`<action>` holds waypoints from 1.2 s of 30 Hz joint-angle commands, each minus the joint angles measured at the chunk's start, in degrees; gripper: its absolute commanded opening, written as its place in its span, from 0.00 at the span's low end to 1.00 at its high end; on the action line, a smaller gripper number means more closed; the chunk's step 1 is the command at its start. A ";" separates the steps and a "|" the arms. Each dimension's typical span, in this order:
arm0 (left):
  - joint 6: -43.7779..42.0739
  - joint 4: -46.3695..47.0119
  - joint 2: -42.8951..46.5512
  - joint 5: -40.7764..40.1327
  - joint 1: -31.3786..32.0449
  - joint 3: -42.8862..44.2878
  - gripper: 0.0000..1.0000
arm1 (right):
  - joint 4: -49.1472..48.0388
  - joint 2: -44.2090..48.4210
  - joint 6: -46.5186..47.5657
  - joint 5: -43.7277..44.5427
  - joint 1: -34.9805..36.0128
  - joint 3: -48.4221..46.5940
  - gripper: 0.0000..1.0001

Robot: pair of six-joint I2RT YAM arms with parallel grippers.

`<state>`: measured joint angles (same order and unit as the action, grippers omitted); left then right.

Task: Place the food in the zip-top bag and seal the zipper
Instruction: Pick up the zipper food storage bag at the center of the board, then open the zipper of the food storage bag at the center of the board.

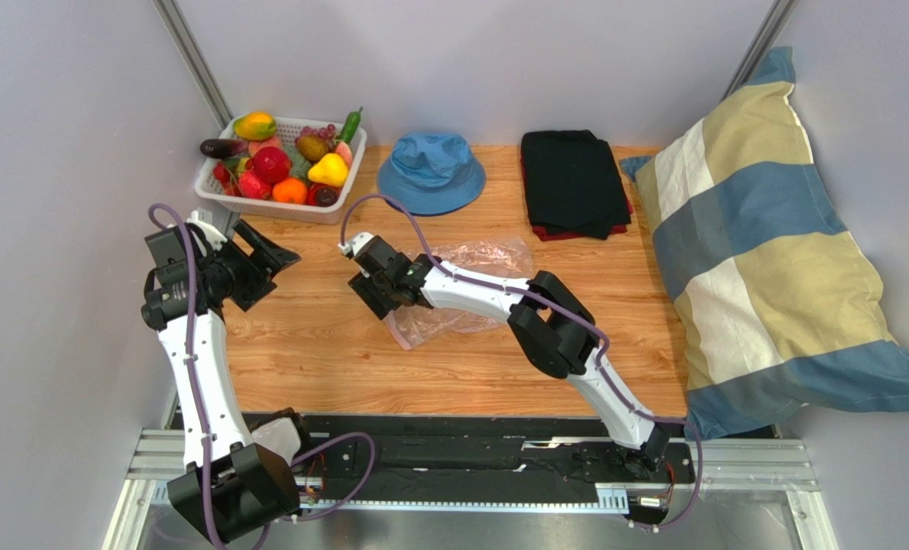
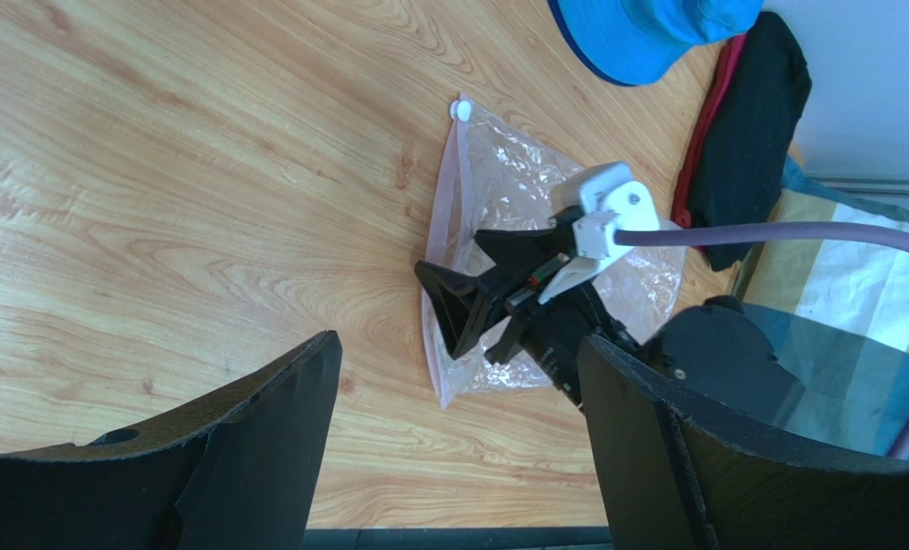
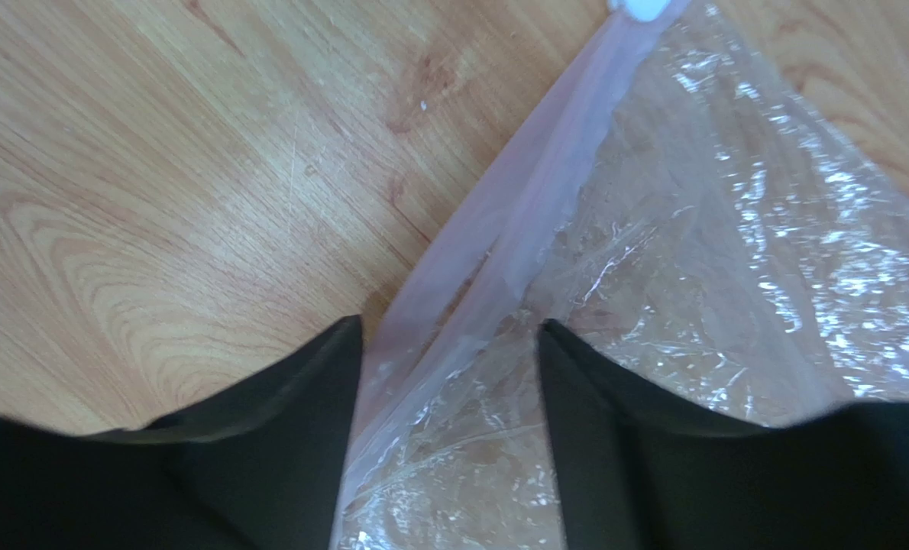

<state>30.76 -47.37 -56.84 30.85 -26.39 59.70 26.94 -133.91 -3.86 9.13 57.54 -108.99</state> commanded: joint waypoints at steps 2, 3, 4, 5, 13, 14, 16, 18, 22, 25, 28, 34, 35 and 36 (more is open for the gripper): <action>0.70 0.53 1.20 1.05 -0.50 0.68 0.84 | -1.63 -0.83 -1.67 -1.30 -0.85 -1.13 0.32; 0.88 0.70 1.20 1.31 -0.50 -0.02 0.84 | -1.54 -0.74 -2.03 -1.56 -0.94 -1.31 0.25; 1.05 1.23 1.20 1.66 -0.59 -0.37 0.83 | -1.19 -0.57 -2.03 -2.78 -1.20 -1.57 0.15; 1.57 1.41 1.12 2.54 -0.50 -0.72 0.82 | -0.93 -0.13 -2.29 -3.49 -1.29 -2.01 0.09; 2.20 6.14 -0.29 7.73 0.46 -4.85 0.80 | -0.39 10.58 -8.70 -13.50 -4.97 -0.79 0.00; 1.93 6.59 -0.64 7.47 1.16 -5.29 0.79 | -0.57 11.73 -9.67 -14.65 -5.59 0.00 0.00; 1.32 8.16 -0.64 6.51 4.40 -5.65 0.77 | -1.36 15.14 -12.92 -17.72 -7.43 0.88 0.00; 1.67 9.75 -0.21 6.33 6.60 -6.70 0.77 | -1.89 17.26 -14.85 -19.49 -8.93 2.19 0.00; 5.26 16.15 -0.20 5.01 12.41 -8.11 0.79 | -3.91 21.66 -19.07 -22.13 -10.78 4.39 0.00; 7.63 19.94 -0.55 3.52 17.33 -7.15 0.79 | -4.87 24.83 -20.66 -22.74 -11.48 6.59 0.00; 10.79 22.75 -0.90 3.60 21.11 -4.86 0.80 | -5.76 27.73 -21.54 -22.66 -11.57 8.70 0.00; 14.15 26.54 -1.17 0.97 28.22 -1.96 0.79 | -6.46 30.28 -23.21 -22.92 -11.57 10.20 0.00; 13.80 26.81 -1.86 0.53 29.19 -1.52 0.78 | -6.55 30.28 -23.73 -23.19 -11.57 10.29 0.00; 13.27 26.37 -2.31 -0.17 30.07 -1.26 0.78 | -6.55 30.46 -23.91 -23.62 -11.57 10.29 0.00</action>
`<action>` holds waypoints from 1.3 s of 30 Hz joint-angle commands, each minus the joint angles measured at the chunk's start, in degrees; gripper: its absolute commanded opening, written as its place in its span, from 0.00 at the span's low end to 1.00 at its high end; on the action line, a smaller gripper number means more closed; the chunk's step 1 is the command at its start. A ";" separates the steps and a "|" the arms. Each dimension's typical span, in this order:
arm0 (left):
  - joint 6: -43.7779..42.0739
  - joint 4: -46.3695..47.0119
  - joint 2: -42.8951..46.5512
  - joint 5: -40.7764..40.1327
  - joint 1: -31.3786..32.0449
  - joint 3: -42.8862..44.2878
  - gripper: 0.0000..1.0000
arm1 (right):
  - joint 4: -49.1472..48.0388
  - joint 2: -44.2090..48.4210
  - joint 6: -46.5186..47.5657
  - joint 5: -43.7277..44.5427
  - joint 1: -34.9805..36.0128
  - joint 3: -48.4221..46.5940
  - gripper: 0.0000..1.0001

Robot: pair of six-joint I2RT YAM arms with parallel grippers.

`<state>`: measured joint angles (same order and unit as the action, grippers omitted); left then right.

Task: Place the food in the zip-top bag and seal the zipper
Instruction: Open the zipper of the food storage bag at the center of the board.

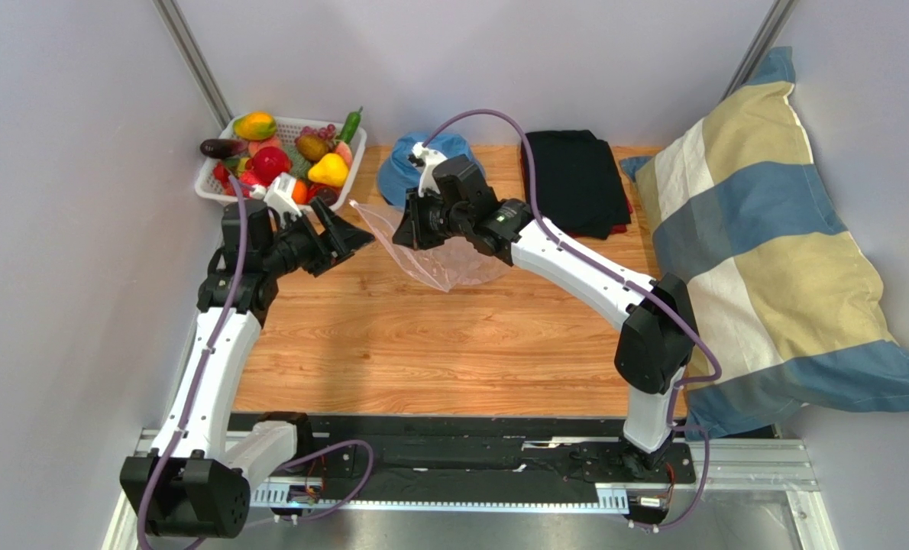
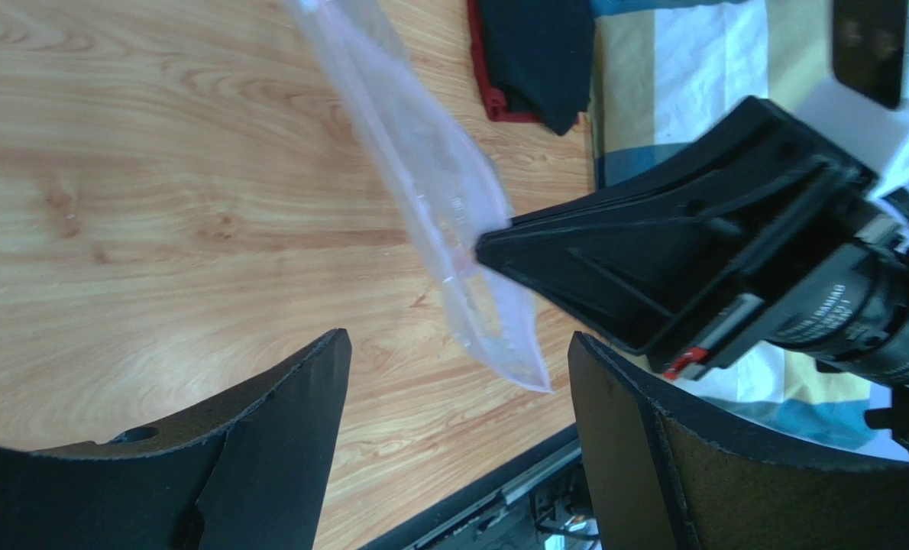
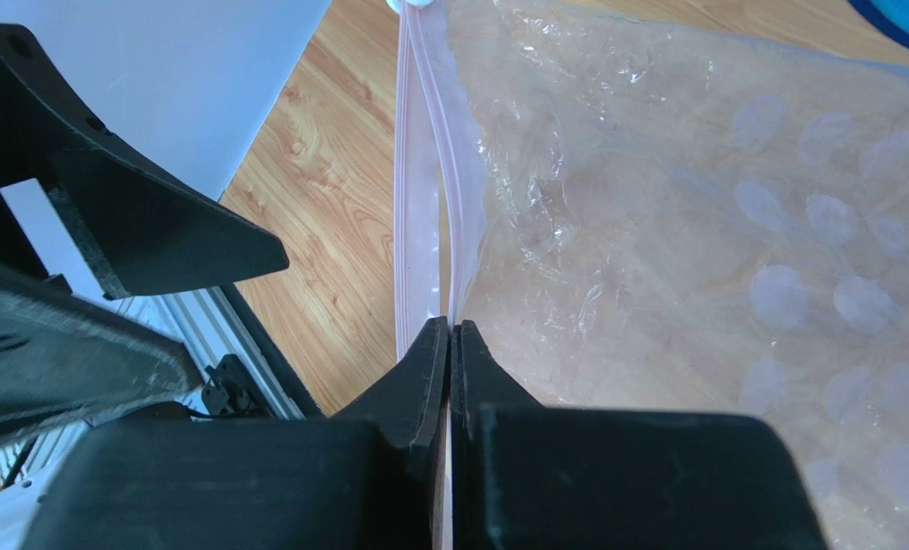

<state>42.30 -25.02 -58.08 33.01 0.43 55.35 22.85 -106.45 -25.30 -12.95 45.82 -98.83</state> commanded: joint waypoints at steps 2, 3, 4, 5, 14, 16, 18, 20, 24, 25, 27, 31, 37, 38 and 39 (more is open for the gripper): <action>1.73 3.92 -2.20 -4.18 4.76 3.18 0.77 | -2.64 3.27 -3.35 -2.08 0.14 0.13 0.00; 1.90 3.05 -2.56 -4.80 5.11 3.27 0.76 | -2.64 3.36 -4.14 -2.43 0.14 0.04 0.00; 1.99 2.69 -2.91 -6.19 5.20 3.36 0.74 | -2.64 3.71 -4.58 -2.60 0.14 0.12 0.00; 2.17 2.60 -3.61 -6.38 5.20 3.18 0.73 | -2.81 3.97 -4.93 -2.69 0.14 0.04 0.00; 0.33 0.85 -7.48 -6.91 7.22 4.59 0.66 | -4.04 6.26 -8.98 -4.27 0.14 0.74 0.00; -0.99 -0.38 -8.18 -8.05 7.66 5.29 0.63 | -4.04 6.52 -9.68 -4.45 0.14 0.57 0.00; -3.09 -3.19 -8.45 -10.32 7.66 5.55 0.58 | -3.61 7.05 -10.21 -4.36 -0.21 0.48 0.00; -4.42 -5.21 -8.27 -11.04 7.66 5.47 0.54 | -3.08 7.49 -10.64 -4.02 -0.73 0.65 0.00; -6.52 -6.45 -6.70 -9.30 7.66 5.12 0.11 | -0.71 9.07 -6.97 -0.52 -1.61 1.97 0.00; -6.88 -6.54 -5.47 -9.02 7.66 5.81 0.01 | 0.25 9.33 -5.04 0.98 -1.70 2.14 0.00; -7.84 -6.71 -4.15 -8.50 7.66 6.78 0.00 | 2.81 9.77 1.52 6.15 -2.40 3.98 0.00; -9.87 -6.54 -1.51 -7.09 8.27 9.33 0.00 | 7.11 9.69 8.86 9.96 -4.78 5.75 0.00; -8.47 -8.91 -5.45 -7.26 11.87 12.14 0.00 | 10.63 9.16 9.31 1.27 -5.39 -0.21 0.61; -8.47 -8.56 -5.55 -7.52 12.14 12.23 0.00 | 12.55 8.55 8.96 0.65 -5.31 -1.88 0.71; -8.47 -8.38 -5.64 -7.96 12.40 12.50 0.00 | 13.61 8.11 8.78 0.47 -5.31 -3.29 0.79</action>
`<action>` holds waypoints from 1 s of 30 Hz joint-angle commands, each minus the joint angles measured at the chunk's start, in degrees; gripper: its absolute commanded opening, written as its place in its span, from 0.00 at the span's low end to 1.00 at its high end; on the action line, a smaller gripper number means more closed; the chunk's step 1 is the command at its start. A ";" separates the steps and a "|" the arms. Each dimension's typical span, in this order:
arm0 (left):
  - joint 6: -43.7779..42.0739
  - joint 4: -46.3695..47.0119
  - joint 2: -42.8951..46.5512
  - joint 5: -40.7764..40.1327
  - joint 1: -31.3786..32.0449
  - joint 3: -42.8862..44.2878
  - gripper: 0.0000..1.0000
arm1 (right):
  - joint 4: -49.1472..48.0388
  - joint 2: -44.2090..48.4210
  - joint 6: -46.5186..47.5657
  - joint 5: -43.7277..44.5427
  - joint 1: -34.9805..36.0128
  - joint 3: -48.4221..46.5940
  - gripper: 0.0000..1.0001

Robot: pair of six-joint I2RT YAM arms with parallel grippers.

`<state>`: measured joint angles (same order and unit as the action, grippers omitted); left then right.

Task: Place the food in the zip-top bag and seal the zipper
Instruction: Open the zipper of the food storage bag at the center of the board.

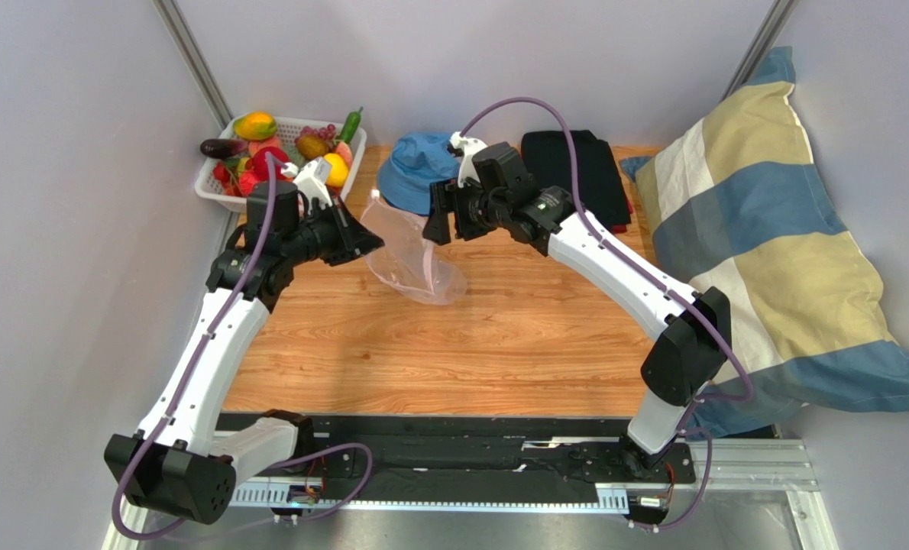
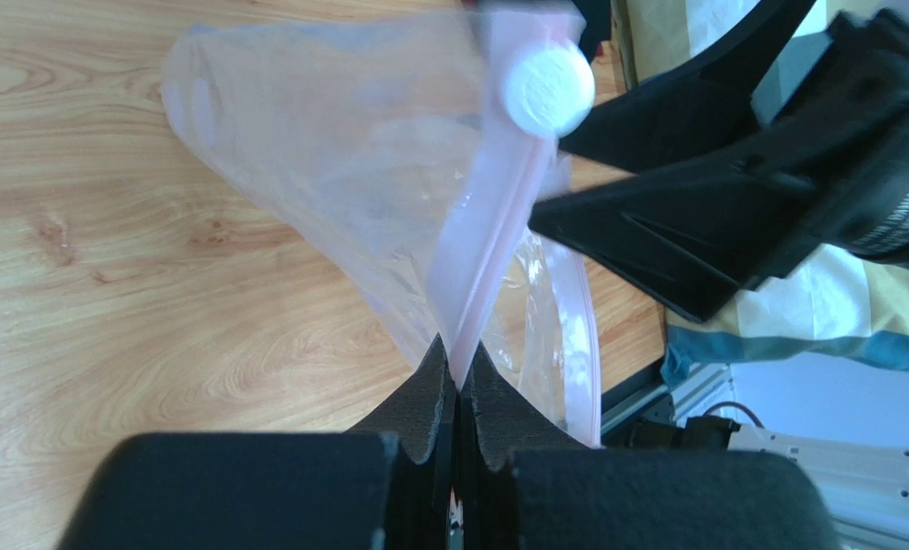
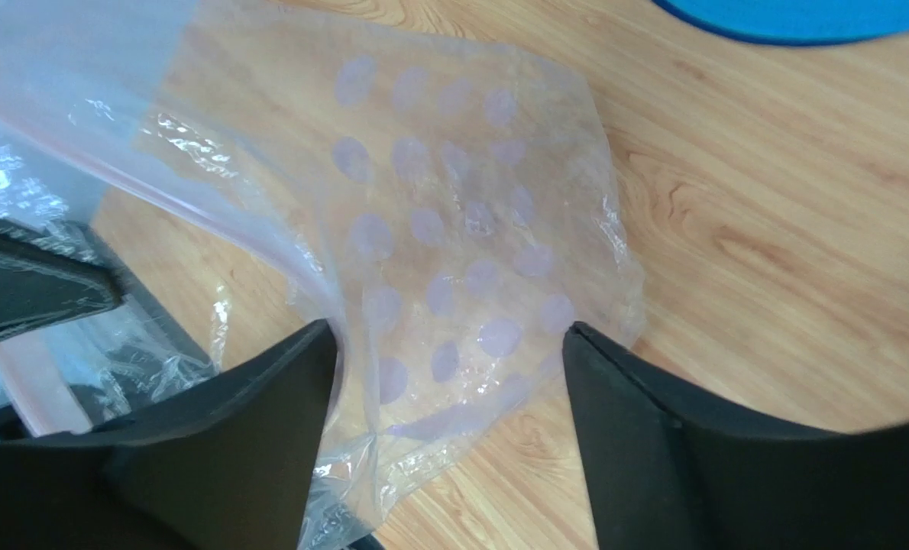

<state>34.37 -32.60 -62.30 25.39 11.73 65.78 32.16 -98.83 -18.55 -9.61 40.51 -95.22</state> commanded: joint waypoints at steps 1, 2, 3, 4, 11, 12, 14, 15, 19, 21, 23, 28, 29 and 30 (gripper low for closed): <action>-0.53 -0.71 -1.68 -0.25 1.19 2.60 0.00 | 5.18 0.22 2.20 -3.22 -0.08 -9.26 0.85; -0.62 -0.62 -1.86 -0.08 1.19 2.95 0.00 | 6.67 -0.22 2.55 -3.92 0.00 -9.98 0.88; -0.62 -0.62 -2.12 0.27 1.37 3.56 0.00 | 7.12 -0.49 2.90 -4.28 0.01 -10.51 0.89; -0.53 -0.71 -2.38 0.28 1.37 3.83 0.00 | 7.39 -0.58 3.34 -4.63 0.01 -11.12 0.94; 0.17 -1.06 -4.32 1.33 1.37 6.20 0.00 | 9.58 -2.60 4.40 -9.10 0.44 -13.32 0.85; 0.17 -1.15 -4.67 1.33 1.46 6.64 0.00 | 9.59 -2.51 4.48 -9.81 0.71 -13.50 0.86; 0.26 -1.24 -4.76 1.16 1.46 6.73 0.00 | 10.28 -2.34 3.87 -12.26 0.88 -14.46 0.92; 0.17 -1.33 -4.93 0.72 1.46 6.91 0.00 | 10.38 -2.25 3.17 -12.97 0.97 -14.64 0.94; 0.70 -1.50 -5.63 0.80 1.46 6.82 0.00 | 8.10 0.64 3.16 -13.51 2.20 -12.54 0.95; 1.49 -1.24 -5.99 1.24 1.46 6.64 0.00 | 5.64 1.18 3.60 -13.07 2.38 -10.87 0.95; 2.36 -0.89 -6.25 1.59 1.46 6.64 0.00 | 5.02 0.92 3.17 -12.63 2.73 -10.95 0.94; 4.47 1.56 -6.60 5.28 1.46 6.82 0.00 | 5.90 -1.63 4.92 -9.12 3.96 -12.18 0.84; 5.26 1.84 -6.78 5.81 1.46 6.99 0.00 | 5.72 -2.33 5.18 -8.16 4.13 -12.44 0.82; 5.53 2.01 -7.13 6.77 1.46 7.43 0.00 | 5.89 -3.47 5.27 -7.45 4.22 -12.88 0.79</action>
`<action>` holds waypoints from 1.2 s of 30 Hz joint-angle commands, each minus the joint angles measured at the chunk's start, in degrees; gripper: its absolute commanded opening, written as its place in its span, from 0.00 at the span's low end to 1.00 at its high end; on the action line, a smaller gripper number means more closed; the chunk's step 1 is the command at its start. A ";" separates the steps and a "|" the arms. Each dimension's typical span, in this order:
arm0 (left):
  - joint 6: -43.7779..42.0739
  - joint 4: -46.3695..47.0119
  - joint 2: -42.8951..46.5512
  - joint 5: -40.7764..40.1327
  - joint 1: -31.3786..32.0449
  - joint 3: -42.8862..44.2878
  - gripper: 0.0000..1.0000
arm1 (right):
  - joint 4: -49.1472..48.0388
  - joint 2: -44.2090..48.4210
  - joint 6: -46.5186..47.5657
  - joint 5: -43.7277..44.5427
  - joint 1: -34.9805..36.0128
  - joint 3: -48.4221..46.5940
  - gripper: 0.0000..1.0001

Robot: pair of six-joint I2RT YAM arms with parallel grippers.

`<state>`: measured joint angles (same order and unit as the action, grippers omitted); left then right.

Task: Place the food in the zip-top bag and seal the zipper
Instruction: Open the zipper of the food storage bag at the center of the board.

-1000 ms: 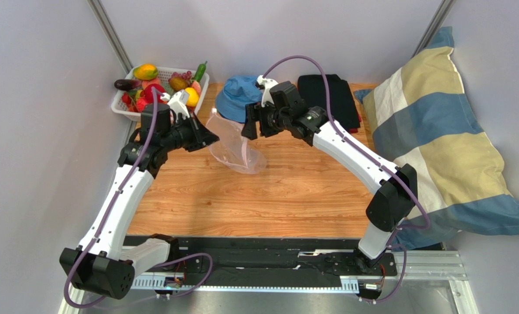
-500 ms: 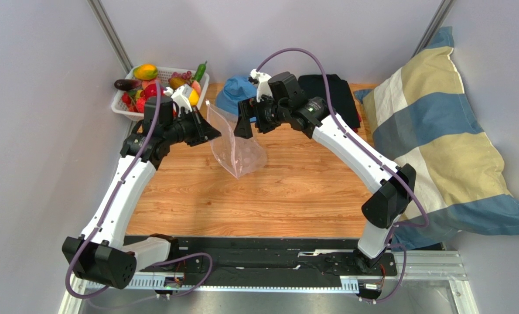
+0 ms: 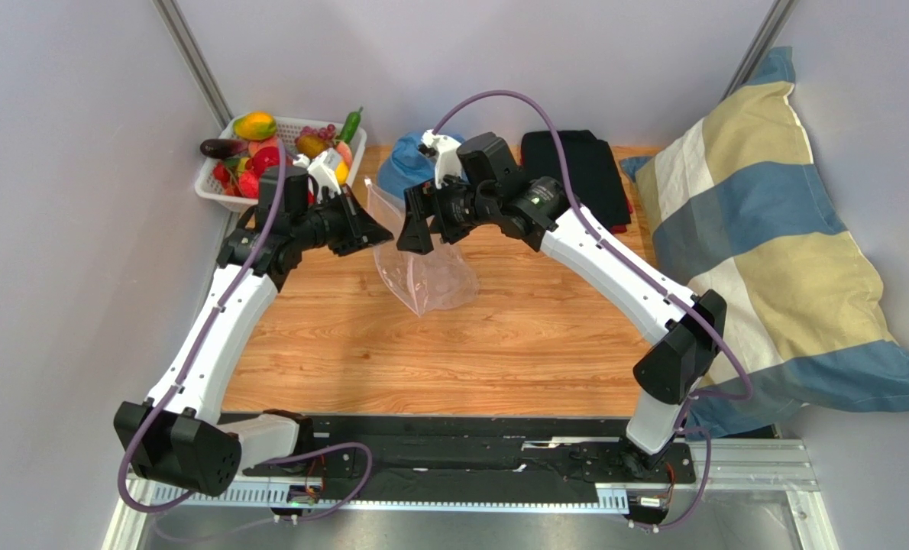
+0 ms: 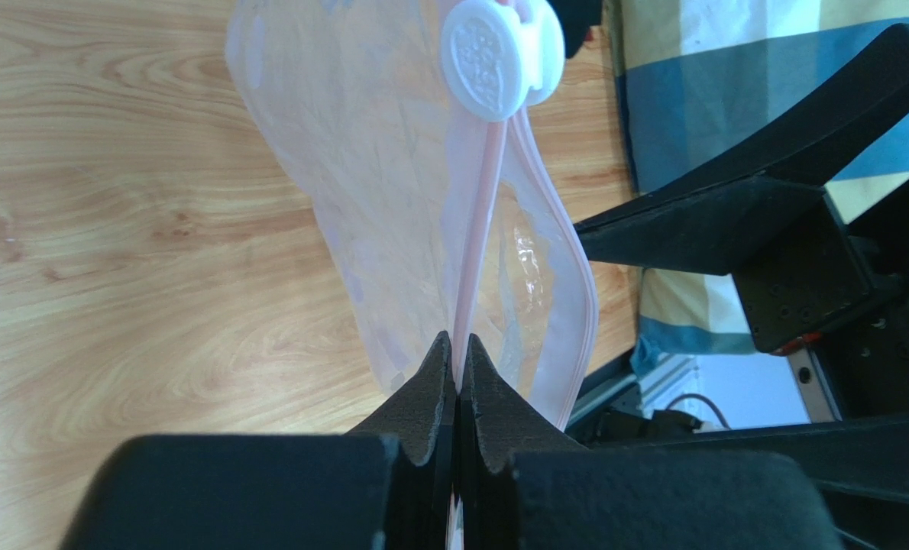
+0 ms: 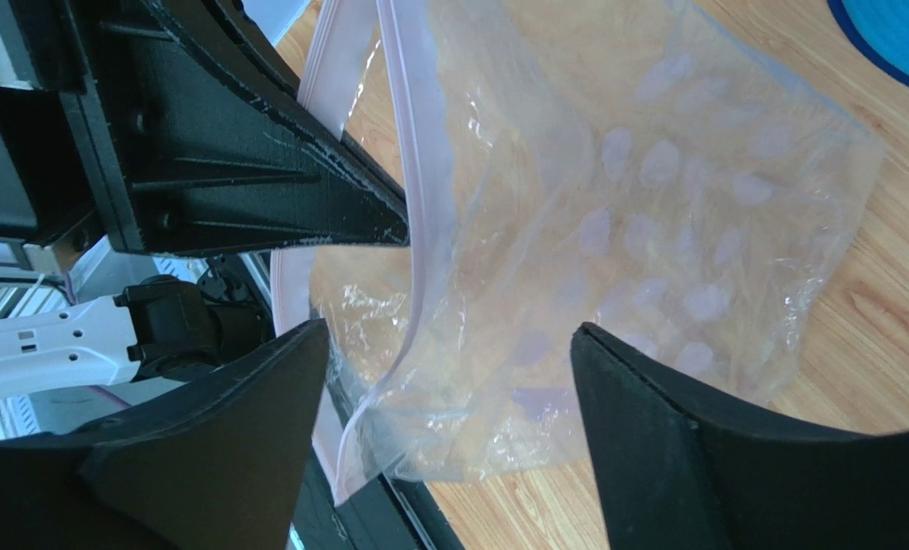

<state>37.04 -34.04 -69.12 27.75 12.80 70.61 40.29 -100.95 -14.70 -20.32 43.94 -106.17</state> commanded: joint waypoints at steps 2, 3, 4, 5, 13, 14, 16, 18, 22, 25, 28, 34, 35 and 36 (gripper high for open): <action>2.17 3.19 -0.75 5.47 0.39 3.13 0.00 | 0.03 -2.76 2.04 5.97 0.71 -5.16 0.61; 1.38 2.50 -0.66 5.30 0.39 3.57 0.00 | 1.09 -3.37 2.65 6.42 0.53 -6.32 0.51; -1.59 0.40 -0.49 4.69 0.39 4.01 0.00 | 2.93 -3.21 3.09 6.69 -0.34 -7.20 0.29; -3.79 -1.19 -0.40 3.03 0.13 4.36 0.00 | 3.56 -2.68 3.27 7.04 -1.05 -7.47 0.19; -21.55 -8.93 -2.41 -6.04 -7.51 6.73 0.00 | 6.11 7.42 2.66 7.22 -7.72 3.06 0.00; -22.44 -9.46 -3.73 -6.30 -8.57 8.82 0.00 | 6.20 8.04 2.83 7.39 -7.99 3.94 0.00; -26.90 -11.30 -7.94 -5.78 -9.10 11.12 0.00 | 6.64 8.83 3.88 7.57 -9.13 5.71 0.00; -30.08 -12.53 -11.63 -5.16 -9.89 14.28 0.00 | 7.69 9.28 4.76 7.31 -10.19 6.06 0.00; -39.55 -14.03 -15.25 -2.89 -10.16 18.68 0.01 | 10.50 9.54 8.18 5.90 -11.77 6.67 0.00; -40.03 -14.21 -16.57 7.03 -9.99 21.23 0.31 | 9.72 9.02 6.80 4.33 -11.78 6.94 0.00; -33.73 -13.51 -17.27 12.85 -8.24 21.07 0.55 | 7.01 7.26 1.01 2.83 -11.78 6.33 0.00; -26.23 -5.95 -13.94 9.96 -1.38 9.74 0.70 | 1.98 3.39 -10.70 -1.39 -11.78 3.69 0.00; -25.53 -5.43 -13.59 9.09 -1.28 7.81 0.70 | 2.24 3.30 -10.96 -1.39 -11.78 3.17 0.00; -24.48 -5.07 -13.58 8.12 -1.28 7.27 0.68 | 2.59 3.21 -11.23 -1.13 -11.86 2.38 0.00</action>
<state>7.81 -42.89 -84.93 37.41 9.98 81.56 45.41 -96.51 -20.01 -19.88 32.10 -100.07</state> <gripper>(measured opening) 0.696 0.010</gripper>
